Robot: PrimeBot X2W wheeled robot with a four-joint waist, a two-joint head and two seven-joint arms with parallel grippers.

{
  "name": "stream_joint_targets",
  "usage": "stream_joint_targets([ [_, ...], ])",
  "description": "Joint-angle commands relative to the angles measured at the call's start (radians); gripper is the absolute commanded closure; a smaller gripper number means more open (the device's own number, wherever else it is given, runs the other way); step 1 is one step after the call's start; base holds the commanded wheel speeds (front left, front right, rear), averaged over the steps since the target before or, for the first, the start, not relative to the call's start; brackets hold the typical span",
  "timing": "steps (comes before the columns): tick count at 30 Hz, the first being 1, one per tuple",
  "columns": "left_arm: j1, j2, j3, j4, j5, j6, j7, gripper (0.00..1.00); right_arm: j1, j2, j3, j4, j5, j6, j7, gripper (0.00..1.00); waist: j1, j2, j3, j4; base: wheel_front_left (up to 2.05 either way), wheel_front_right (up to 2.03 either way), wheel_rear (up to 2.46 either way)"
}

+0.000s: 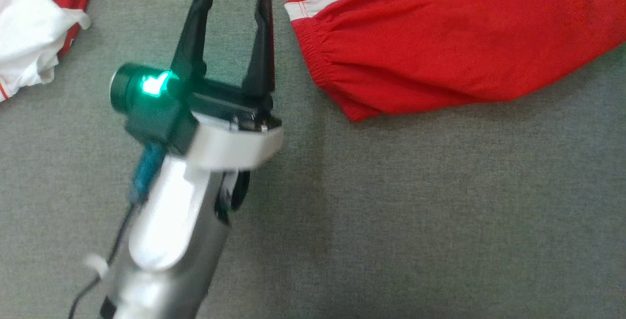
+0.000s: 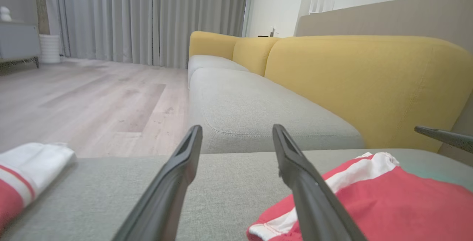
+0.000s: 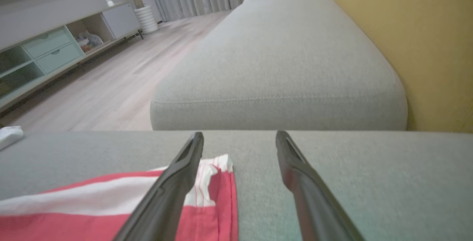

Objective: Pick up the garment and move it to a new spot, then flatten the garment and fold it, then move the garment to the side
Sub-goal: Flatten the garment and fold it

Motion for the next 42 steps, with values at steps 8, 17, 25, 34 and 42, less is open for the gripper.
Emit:
stream_joint_targets([
  [8,0.18,0.012,-0.01,-0.183,0.235,0.184,-0.004,0.0,0.075,0.075,0.029,0.157,-0.036,0.007,-0.015,0.0,0.0001,0.0,-0.035,0.064,0.0,0.0,0.0],
  [17,0.276,0.012,-0.065,-0.23,0.227,0.27,-0.004,0.0,0.099,0.157,0.075,0.384,-0.08,0.007,0.097,1.0,0.0001,0.0,-0.096,0.12,0.0,0.0,0.0],
  [25,0.313,0.018,-0.047,-0.222,0.296,0.279,-0.004,0.0,0.146,0.139,0.05,0.448,-0.08,0.007,-0.024,1.0,0.0001,0.0,-0.19,0.069,0.0,0.0,0.0],
  [34,0.37,0.069,-0.026,-0.187,0.331,0.278,-0.004,0.0,0.197,0.055,0.013,0.467,-0.096,0.007,-0.081,1.0,0.0001,0.0,-0.246,-0.005,0.0,0.0,0.0],
  [42,0.387,0.07,-0.04,-0.107,0.32,0.289,-0.004,0.0,0.128,0.146,-0.019,0.349,-0.085,0.007,-0.08,1.0,0.0001,0.0,-0.278,-0.047,0.0,0.0,0.0],
])
